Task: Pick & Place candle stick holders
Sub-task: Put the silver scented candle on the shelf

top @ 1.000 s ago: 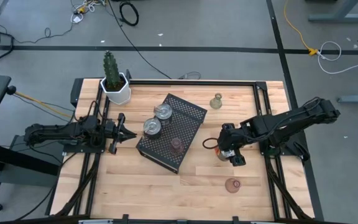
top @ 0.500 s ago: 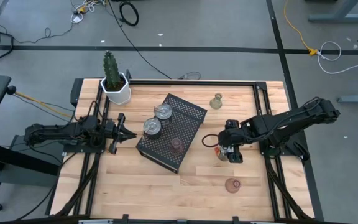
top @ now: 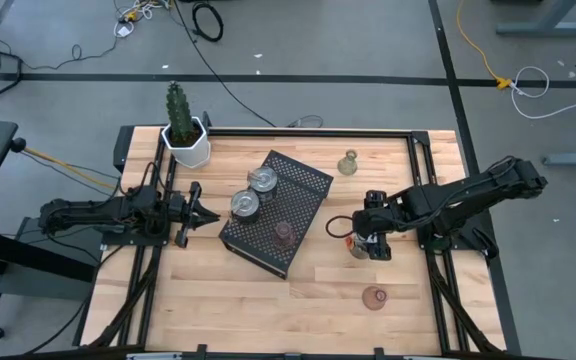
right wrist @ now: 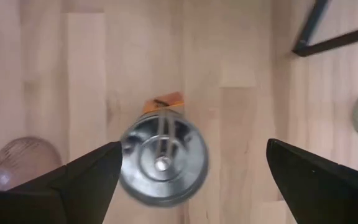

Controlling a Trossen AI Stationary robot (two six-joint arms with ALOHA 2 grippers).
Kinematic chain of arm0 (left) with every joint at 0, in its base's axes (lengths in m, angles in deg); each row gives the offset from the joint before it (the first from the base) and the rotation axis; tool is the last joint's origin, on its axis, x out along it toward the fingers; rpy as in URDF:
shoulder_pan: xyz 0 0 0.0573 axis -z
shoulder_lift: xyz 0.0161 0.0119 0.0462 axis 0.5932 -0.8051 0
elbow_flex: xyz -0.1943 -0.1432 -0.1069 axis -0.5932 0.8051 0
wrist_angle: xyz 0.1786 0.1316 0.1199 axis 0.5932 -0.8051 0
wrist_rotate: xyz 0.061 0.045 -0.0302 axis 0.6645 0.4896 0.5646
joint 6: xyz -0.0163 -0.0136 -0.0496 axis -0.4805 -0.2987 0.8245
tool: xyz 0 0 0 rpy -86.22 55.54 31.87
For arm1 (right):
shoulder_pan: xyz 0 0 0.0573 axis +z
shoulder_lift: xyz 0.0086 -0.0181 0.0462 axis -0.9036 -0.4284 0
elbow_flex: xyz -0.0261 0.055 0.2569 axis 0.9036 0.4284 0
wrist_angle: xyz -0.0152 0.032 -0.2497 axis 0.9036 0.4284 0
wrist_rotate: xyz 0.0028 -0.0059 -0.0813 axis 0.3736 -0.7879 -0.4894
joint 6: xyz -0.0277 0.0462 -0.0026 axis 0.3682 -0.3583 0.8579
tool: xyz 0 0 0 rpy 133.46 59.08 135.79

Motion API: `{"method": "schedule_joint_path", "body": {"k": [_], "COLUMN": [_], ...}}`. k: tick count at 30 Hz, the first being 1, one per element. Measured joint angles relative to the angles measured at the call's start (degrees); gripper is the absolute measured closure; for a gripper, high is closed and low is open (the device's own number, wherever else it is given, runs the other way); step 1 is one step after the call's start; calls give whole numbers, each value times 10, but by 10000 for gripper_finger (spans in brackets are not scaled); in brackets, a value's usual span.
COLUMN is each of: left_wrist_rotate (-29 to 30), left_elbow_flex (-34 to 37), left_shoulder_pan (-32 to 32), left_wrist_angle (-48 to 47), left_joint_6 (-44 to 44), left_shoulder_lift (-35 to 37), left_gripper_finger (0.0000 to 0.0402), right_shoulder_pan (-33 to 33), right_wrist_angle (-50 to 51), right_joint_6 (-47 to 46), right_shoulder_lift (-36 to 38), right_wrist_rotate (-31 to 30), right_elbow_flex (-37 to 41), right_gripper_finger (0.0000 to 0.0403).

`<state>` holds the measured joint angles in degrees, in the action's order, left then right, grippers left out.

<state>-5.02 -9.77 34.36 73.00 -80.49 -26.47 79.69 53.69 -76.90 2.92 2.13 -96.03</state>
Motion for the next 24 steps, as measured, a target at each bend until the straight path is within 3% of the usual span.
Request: {"method": "schedule_joint_path", "body": {"k": [7, 17, 24], "left_wrist_rotate": [0, 0, 0], "left_elbow_flex": [0, 0, 0], "left_shoulder_pan": [0, 0, 0], "left_wrist_angle": [0, 0, 0], "left_joint_6": [0, 0, 0], "left_shoulder_lift": [0, 0, 0], "left_gripper_finger": [367, 367, 367], "right_shoulder_pan": [13, 17, 17], "right_wrist_angle": [-14, -7, -5], "right_joint_6": [35, -73, -98], "right_shoulder_lift": [0, 0, 0], "right_wrist_rotate": [12, -3, -8], "right_elbow_flex": [0, 0, 0], "right_gripper_finger": [4, 4, 4]}}
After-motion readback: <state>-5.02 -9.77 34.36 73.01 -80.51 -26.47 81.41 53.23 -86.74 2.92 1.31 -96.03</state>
